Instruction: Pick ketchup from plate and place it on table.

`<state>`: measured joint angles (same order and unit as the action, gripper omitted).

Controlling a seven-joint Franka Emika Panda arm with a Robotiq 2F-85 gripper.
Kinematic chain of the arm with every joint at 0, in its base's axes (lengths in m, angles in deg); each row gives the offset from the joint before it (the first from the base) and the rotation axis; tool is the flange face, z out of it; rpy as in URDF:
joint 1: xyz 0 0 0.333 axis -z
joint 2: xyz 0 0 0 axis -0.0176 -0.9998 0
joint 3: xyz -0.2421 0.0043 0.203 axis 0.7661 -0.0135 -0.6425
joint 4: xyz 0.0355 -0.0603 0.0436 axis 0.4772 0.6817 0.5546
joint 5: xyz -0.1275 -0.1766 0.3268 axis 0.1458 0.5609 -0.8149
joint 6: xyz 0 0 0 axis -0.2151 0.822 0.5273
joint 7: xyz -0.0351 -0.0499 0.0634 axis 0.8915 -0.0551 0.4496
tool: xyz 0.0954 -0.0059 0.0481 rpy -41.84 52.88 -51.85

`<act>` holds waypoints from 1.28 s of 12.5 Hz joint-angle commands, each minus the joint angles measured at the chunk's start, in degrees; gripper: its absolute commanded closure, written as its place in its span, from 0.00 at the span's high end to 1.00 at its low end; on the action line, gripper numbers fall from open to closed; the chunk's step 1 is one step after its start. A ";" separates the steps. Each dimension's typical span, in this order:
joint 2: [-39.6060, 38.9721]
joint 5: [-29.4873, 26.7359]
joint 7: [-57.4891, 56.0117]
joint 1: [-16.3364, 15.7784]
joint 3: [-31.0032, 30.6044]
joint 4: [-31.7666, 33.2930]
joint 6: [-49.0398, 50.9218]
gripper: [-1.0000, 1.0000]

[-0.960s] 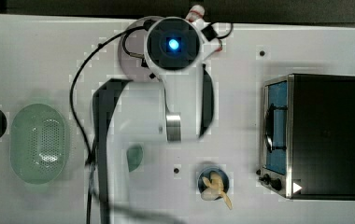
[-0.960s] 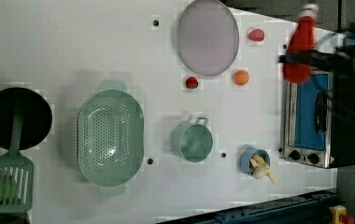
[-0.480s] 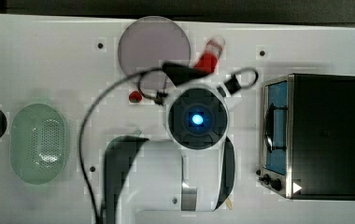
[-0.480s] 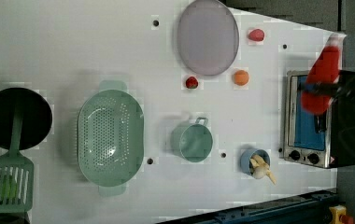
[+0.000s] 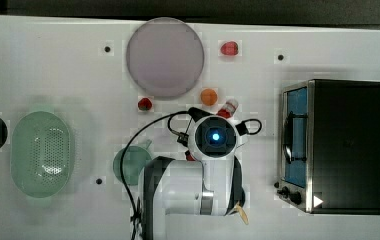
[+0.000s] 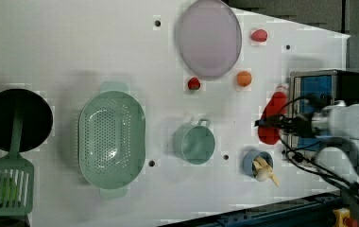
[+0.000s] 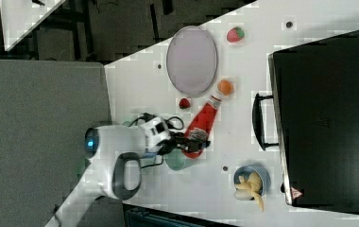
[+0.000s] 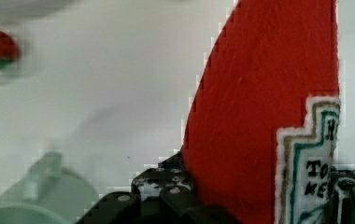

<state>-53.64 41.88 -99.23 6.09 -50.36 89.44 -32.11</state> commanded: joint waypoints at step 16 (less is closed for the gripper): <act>8.49 -0.85 21.53 -0.62 -2.44 -16.87 13.51 1.00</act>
<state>-49.01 41.62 -84.56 5.46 -52.25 76.90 -18.65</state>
